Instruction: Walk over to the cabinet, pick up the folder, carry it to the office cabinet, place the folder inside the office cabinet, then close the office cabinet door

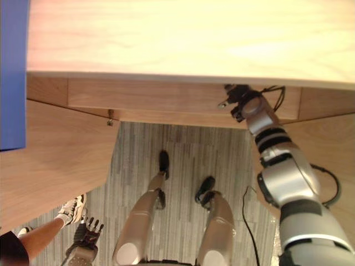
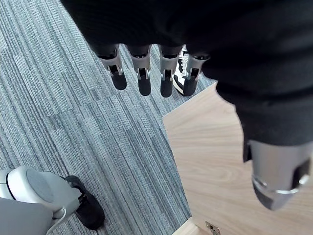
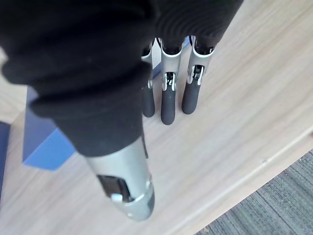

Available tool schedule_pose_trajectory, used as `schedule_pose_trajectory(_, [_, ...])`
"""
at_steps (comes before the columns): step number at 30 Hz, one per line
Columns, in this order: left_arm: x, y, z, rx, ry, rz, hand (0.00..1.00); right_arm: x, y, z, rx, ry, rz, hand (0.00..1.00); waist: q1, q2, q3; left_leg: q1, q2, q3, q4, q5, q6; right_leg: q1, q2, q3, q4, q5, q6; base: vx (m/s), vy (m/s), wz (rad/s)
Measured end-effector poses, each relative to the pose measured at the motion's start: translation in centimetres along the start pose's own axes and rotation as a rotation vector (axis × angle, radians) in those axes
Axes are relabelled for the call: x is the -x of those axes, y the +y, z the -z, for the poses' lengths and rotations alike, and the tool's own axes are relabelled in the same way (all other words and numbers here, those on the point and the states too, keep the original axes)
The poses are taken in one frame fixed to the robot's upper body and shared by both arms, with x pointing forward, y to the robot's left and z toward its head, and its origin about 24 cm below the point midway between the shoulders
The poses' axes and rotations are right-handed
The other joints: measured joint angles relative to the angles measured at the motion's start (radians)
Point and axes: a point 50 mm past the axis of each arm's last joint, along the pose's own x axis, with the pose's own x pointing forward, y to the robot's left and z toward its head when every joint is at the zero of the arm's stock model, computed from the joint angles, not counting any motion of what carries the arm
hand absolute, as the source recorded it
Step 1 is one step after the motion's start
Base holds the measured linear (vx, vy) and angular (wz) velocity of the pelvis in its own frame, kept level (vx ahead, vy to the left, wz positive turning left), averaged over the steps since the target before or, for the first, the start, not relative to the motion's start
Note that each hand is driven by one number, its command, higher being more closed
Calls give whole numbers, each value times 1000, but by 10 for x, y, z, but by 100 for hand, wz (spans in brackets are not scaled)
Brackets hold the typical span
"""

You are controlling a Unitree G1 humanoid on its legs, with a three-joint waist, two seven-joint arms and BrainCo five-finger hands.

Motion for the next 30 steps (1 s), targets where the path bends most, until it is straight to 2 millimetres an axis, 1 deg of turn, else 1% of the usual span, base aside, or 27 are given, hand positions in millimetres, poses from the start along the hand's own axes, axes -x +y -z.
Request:
schedule_pose_trajectory(1, [0, 0, 0, 0, -1, 1, 0, 1, 7, -1, 16, -13, -18, 0, -1, -4, 1, 13, 2, 4, -7, 0, 0, 10, 5, 3, -8, 2, 2, 61, -90, -26])
schedule_pose_trajectory(4, [0, -4, 0, -8, -5, 25, 0, 10, 50, -1, 94, -71, -133, 0, -8, -21, 2, 66, 16, 16, -21, -7, -8, 68, 27, 7, -52, 12, 4, 66, -109, -20])
schedule_pose_trajectory(5, [1, -7, -1, -15, -11, 44, 0, 19, 82, 3, 90, -91, -223, 0, -7, -35, -1, 97, 24, 27, -21, -15, -15, 105, 40, 9, -75, 16, 5, 53, -95, -18])
schedule_pose_trajectory(6, [1, -8, 0, -21, -10, 50, 0, 24, 96, 4, 85, -96, -257, 0, -7, -39, -1, 112, 27, 30, -21, -21, -18, 122, 45, 9, -84, 17, 6, 57, -91, -21])
schedule_pose_trajectory(7, [1, -10, 0, -22, -11, 56, 0, 33, 120, 6, 61, -103, -316, 0, -5, -45, 0, 138, 34, 35, -16, -32, -15, 155, 55, 11, -102, 21, 8, 46, -69, -19])
schedule_pose_trajectory(8, [2, -10, 0, -21, -11, 56, 0, 43, 145, 7, 41, -110, -374, 0, -3, -52, -2, 160, 41, 40, -6, -44, -20, 186, 65, 15, -120, 24, 9, 66, -85, -26])
schedule_pose_trajectory(9, [2, -8, 0, -20, -12, 51, 0, 60, 178, 7, 10, -121, -450, 0, -2, -61, -7, 187, 51, 46, 11, -64, -22, 227, 78, 19, -144, 27, 10, 80, -72, -26])
schedule_pose_trajectory(10, [2, -7, 0, -19, -11, 47, 0, 76, 206, 9, -30, -112, -514, 0, -2, -67, -13, 208, 59, 47, 32, -84, -27, 266, 91, 20, -168, 32, 11, 102, -73, -25])
schedule_pose_trajectory(12, [2, -2, -1, -23, -8, 27, 0, 98, 239, 15, -89, -73, -605, 0, -1, -82, -37, 227, 77, 50, 62, -113, -32, 311, 115, 24, -210, 43, 10, 101, -41, -22])
schedule_pose_trajectory(13, [2, 4, -1, -14, -7, 1, 0, 109, 257, 24, -101, -26, -658, 0, 0, -95, -53, 246, 88, 50, 74, -127, -35, 346, 133, 27, -243, 56, 13, 101, -20, -21])
schedule_pose_trajectory(14, [2, 10, 0, -13, -4, -22, 0, 117, 268, 34, -112, 26, -700, 0, 0, -105, -68, 263, 93, 50, 78, -133, -38, 377, 144, 29, -270, 68, 14, 110, -14, -18])
schedule_pose_trajectory(15, [2, 12, 0, -17, -1, -34, 0, 121, 274, 42, -121, 68, -724, 0, 1, -110, -80, 275, 97, 51, 77, -136, -40, 395, 152, 30, -290, 76, 16, 87, 2, -13])
schedule_pose_trajectory(17, [3, 21, 4, -29, 13, -70, 0, 139, 292, 79, -239, 293, -761, 0, 9, -124, -131, 332, 101, 57, 43, -136, -40, 465, 174, 33, -369, 109, 21, 86, 19, -12])
schedule_pose_trajectory(18, [4, 22, 5, -34, 18, -77, 0, 143, 294, 88, -309, 362, -753, 0, 11, -125, -143, 347, 99, 58, 30, -133, -40, 481, 176, 33, -385, 115, 21, 47, 35, -6])
schedule_pose_trajectory(19, [5, 26, 8, -50, 29, -97, 0, 158, 299, 111, -473, 520, -708, 0, 14, -122, -175, 385, 88, 58, -12, -119, -37, 513, 177, 33, -417, 126, 28, 27, 33, 2])
schedule_pose_trajectory(20, [5, 28, 9, -48, 30, -107, 0, 165, 301, 119, -535, 580, -685, 0, 15, -121, -190, 405, 83, 57, -37, -108, -37, 527, 178, 32, -430, 130, 30, 44, 51, 12])
schedule_pose_trajectory(21, [7, 31, 10, -51, 26, -124, 0, 180, 305, 136, -674, 709, -619, 0, 17, -116, -220, 446, 72, 52, -96, -84, -35, 554, 177, 23, -456, 133, 35, 40, 41, 17])
schedule_pose_trajectory(22, [7, 32, 11, -61, 25, -129, 0, 188, 306, 143, -737, 769, -583, 0, 17, -113, -234, 466, 66, 46, -126, -72, -34, 565, 177, 15, -465, 134, 37, 39, 47, 33])
schedule_pose_trajectory(23, [8, 31, 12, -75, 23, -128, 0, 203, 308, 157, -854, 879, -505, 0, 17, -107, -256, 488, 52, 27, -154, -60, -31, 590, 176, -4, -481, 135, 40, 32, 36, 44])
schedule_pose_trajectory(24, [8, 26, 12, -88, 16, -119, 0, 215, 308, 167, -972, 977, -408, 0, 19, -104, -270, 495, 44, 8, -156, -60, -30, 613, 172, -24, -495, 136, 45, 27, 29, 53])
schedule_pose_trajectory(25, [8, 23, 13, -97, 11, -112, 0, 220, 308, 172, -1038, 1025, -345, 0, 18, -101, -276, 495, 38, -7, -158, -60, -29, 625, 170, -40, -501, 136, 47, 35, 17, 63])
schedule_pose_trajectory(26, [8, 13, 13, -105, -3, -83, 0, 231, 308, 180, -1144, 1104, -240, 0, 21, -96, -291, 494, 28, -34, -158, -59, -27, 642, 166, -68, -510, 134, 52, 39, 4, 73])
schedule_pose_trajectory(27, [9, 1, 12, -159, -28, -47, 0, 240, 308, 186, -1271, 1173, -117, 0, 23, -92, -300, 494, 16, -64, -158, -58, -25, 663, 162, -97, -519, 132, 58, 36, 3, 73])
schedule_pose_trajectory(28, [10, -6, 12, -182, -40, -24, 0, 245, 309, 189, -1320, 1199, -63, 0, 27, -89, -303, 495, 12, -77, -158, -58, -24, 672, 160, -113, -521, 130, 60, 43, -5, 79])
schedule_pose_trajectory(29, [13, -24, 9, -236, -76, 46, 0, 255, 309, 194, -1410, 1254, 44, 0, 32, -82, -308, 495, -3, -110, -158, -55, -21, 694, 155, -149, -528, 128, 64, 33, -7, 64])
schedule_pose_trajectory(30, [15, -30, 9, -253, -90, 70, 0, 258, 309, 195, -1439, 1271, 82, 0, 34, -79, -310, 494, -7, -122, -159, -55, -20, 701, 153, -162, -530, 127, 66, 39, -9, 68])
